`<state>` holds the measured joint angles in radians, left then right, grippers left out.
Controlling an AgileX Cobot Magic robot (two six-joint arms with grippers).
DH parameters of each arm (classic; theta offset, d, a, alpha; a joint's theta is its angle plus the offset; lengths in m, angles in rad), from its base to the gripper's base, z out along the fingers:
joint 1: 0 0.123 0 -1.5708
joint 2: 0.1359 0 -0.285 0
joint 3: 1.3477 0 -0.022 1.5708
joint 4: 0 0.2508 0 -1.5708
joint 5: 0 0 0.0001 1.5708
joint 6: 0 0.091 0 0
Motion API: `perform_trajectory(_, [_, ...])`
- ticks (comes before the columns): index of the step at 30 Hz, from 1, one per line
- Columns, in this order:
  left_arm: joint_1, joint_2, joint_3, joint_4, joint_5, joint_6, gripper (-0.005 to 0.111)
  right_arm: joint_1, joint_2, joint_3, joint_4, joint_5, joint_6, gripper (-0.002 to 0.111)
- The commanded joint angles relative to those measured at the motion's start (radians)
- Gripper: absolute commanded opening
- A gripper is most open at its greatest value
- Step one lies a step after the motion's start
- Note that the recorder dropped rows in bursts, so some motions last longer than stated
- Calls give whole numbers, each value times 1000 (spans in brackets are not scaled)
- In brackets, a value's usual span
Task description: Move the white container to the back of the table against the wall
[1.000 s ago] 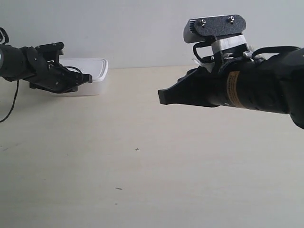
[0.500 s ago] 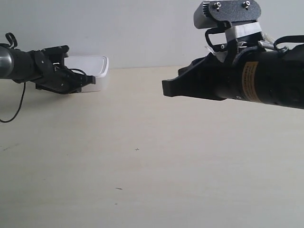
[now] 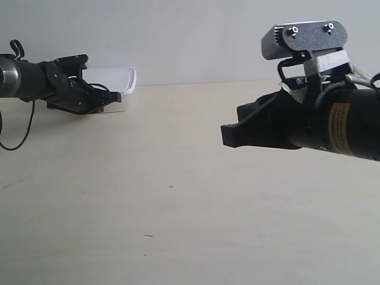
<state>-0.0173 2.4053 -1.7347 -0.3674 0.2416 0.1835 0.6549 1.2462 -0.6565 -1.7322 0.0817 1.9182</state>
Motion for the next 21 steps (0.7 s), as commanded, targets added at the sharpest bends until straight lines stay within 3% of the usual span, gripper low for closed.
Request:
perform_trajectory(1, [18, 0, -13, -2, -31, -2, 0, 0, -69, 35, 6, 0, -7, 0])
perform_trajectory(21, [25, -28, 31, 2, 123, -1, 0, 0, -118, 72, 28, 92, -42, 0])
